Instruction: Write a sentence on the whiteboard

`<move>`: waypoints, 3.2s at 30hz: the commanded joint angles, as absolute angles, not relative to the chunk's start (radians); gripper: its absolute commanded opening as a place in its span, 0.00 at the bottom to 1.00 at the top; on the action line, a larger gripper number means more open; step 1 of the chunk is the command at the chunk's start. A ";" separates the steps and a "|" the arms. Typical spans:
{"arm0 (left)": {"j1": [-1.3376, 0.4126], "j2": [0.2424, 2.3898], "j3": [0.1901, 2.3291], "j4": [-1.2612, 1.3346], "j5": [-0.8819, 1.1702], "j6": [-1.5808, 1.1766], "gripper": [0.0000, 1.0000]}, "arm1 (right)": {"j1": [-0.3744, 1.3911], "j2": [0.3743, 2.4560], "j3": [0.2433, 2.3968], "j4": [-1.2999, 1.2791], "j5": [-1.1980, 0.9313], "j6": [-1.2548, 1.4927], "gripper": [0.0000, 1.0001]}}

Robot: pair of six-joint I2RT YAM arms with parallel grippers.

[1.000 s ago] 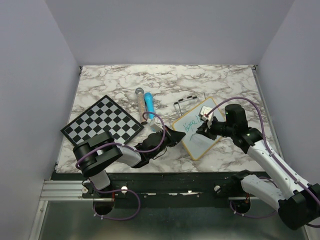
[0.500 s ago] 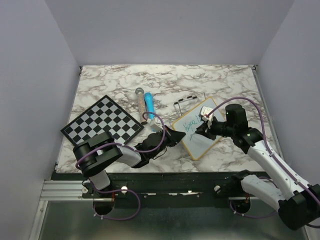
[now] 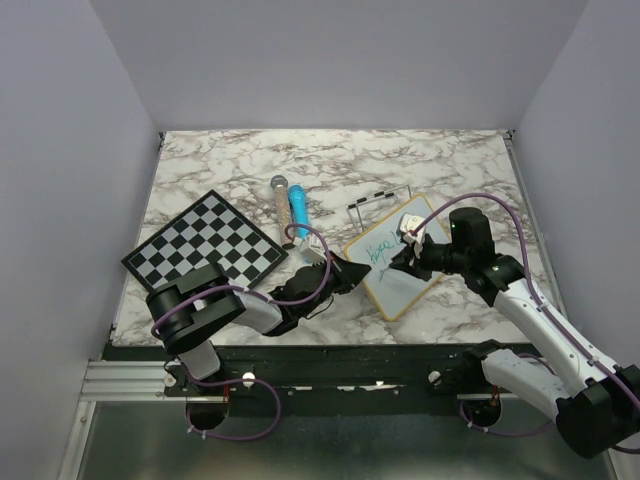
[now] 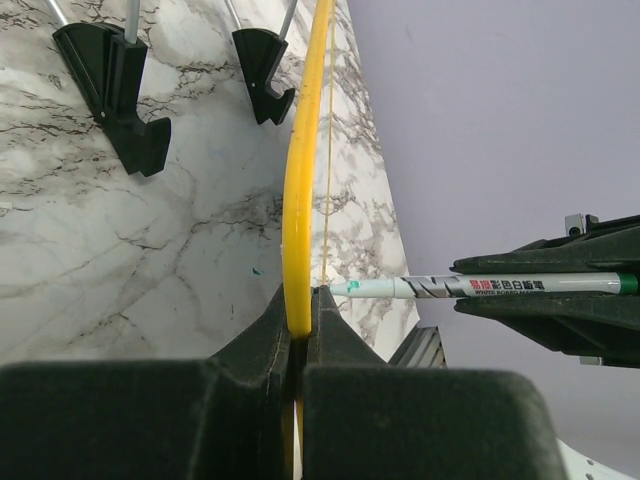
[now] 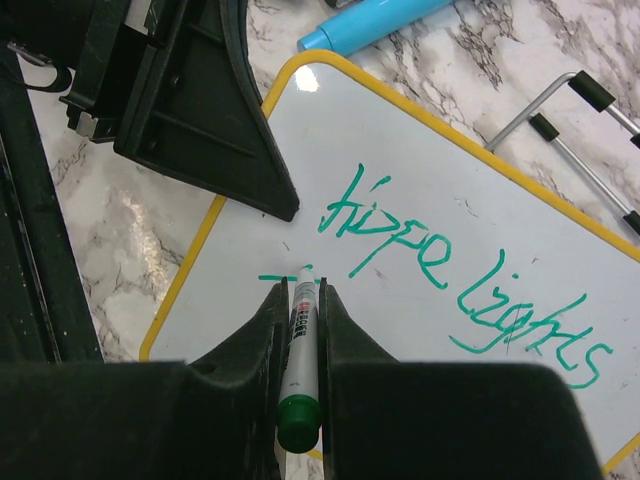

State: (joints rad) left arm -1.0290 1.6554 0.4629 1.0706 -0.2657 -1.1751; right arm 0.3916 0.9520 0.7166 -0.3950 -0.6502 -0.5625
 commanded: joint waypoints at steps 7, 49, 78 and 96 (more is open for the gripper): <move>-1.034 1.634 0.462 1.141 -0.288 -1.173 0.00 | 0.397 0.953 0.723 -0.514 -0.680 -0.614 0.01; -1.034 1.641 0.443 1.164 -0.284 -1.167 0.00 | 0.370 0.880 0.756 -0.457 -0.580 -0.502 0.01; -1.034 1.657 0.445 1.178 -0.279 -1.170 0.00 | 0.291 0.914 0.753 -0.477 -0.673 -0.497 0.01; -1.034 1.657 0.440 1.183 -0.281 -1.173 0.00 | 0.290 0.913 0.750 -0.474 -0.681 -0.486 0.00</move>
State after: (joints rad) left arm -1.0290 1.6558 0.4480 1.0981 -0.2684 -1.1713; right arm 0.2985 0.9134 0.7654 -0.4725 -0.6598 -0.4969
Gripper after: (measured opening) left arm 0.056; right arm 0.175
